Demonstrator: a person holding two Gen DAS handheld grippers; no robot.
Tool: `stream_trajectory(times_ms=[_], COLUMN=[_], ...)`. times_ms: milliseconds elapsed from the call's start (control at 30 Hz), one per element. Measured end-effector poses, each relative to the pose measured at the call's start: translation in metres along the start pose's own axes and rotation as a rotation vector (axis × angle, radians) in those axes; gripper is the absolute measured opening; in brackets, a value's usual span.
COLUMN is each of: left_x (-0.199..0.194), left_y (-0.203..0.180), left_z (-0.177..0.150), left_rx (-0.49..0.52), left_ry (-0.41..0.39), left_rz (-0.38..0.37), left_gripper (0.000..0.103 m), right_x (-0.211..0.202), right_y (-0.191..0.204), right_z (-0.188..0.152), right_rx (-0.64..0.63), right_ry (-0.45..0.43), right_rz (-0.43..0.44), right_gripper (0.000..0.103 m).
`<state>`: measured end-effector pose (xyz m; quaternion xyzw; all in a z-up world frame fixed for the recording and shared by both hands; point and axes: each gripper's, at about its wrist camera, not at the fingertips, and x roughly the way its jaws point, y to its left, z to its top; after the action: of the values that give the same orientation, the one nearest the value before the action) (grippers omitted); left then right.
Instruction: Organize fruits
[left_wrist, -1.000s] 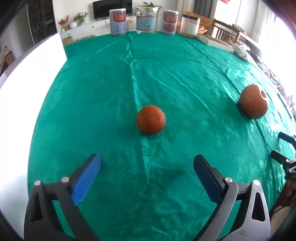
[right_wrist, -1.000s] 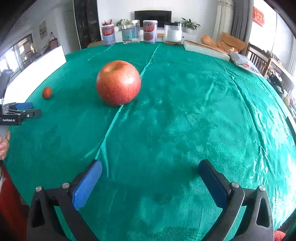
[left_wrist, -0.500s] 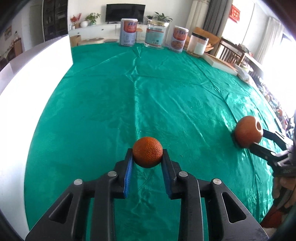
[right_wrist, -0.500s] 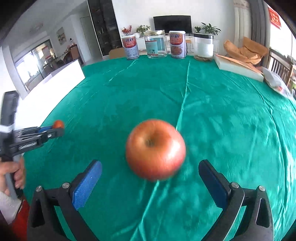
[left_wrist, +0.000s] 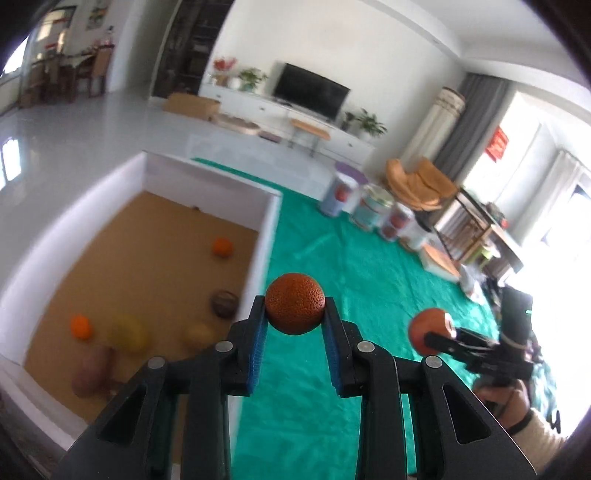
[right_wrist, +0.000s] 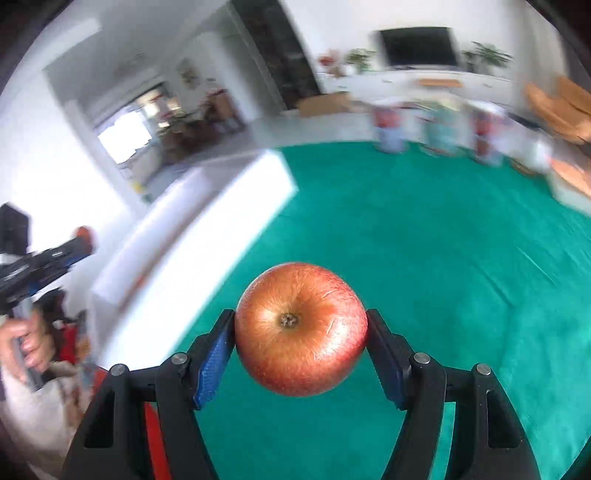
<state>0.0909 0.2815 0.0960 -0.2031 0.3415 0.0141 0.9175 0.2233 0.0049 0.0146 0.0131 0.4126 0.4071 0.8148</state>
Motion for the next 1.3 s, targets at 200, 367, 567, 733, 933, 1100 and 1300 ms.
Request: stream_trajectory(times_ms=[200, 367, 567, 733, 933, 1100, 1300], left_x=[0.073, 0.129, 0.136, 0.085, 0.006, -0.025, -0.047], left_y=[0.108, 0.165, 0.190, 0.177, 0.097, 0.062, 0.068], left_z=[0.044, 0.034, 0.021, 0.022, 0.009, -0.023, -0.057], left_rx=[-0.166, -0.262, -0.330, -0.202, 0.098, 0.069, -0.064], left_ry=[0.129, 0.261, 0.302, 0.189, -0.124, -0.088, 0.051], left_rz=[0.199, 0.285, 0.347, 0.450, 0.761, 0.699, 0.598], left_gripper=[0.029, 0.029, 0.052, 0.076, 0.101, 0.102, 0.102], right_x=[0.124, 0.233, 0.304, 0.268, 0.163, 0.089, 0.066], right_y=[0.127, 0.166, 0.174, 0.169, 0.185, 0.204, 0.215], right_z=[0.078, 0.094, 0.091, 0.111, 0.129, 0.089, 0.014], right_rx=[-0.183, -0.248, -0.231, -0.183, -0.315, -0.320, -0.277], right_ry=[0.130, 0.304, 0.457, 0.309, 0.152, 0.136, 0.183], right_rz=[0.087, -0.013, -0.097, -0.039, -0.128, -0.141, -0.070], right_gripper=[0.069, 0.069, 0.070, 0.103, 0.103, 0.103, 0.103])
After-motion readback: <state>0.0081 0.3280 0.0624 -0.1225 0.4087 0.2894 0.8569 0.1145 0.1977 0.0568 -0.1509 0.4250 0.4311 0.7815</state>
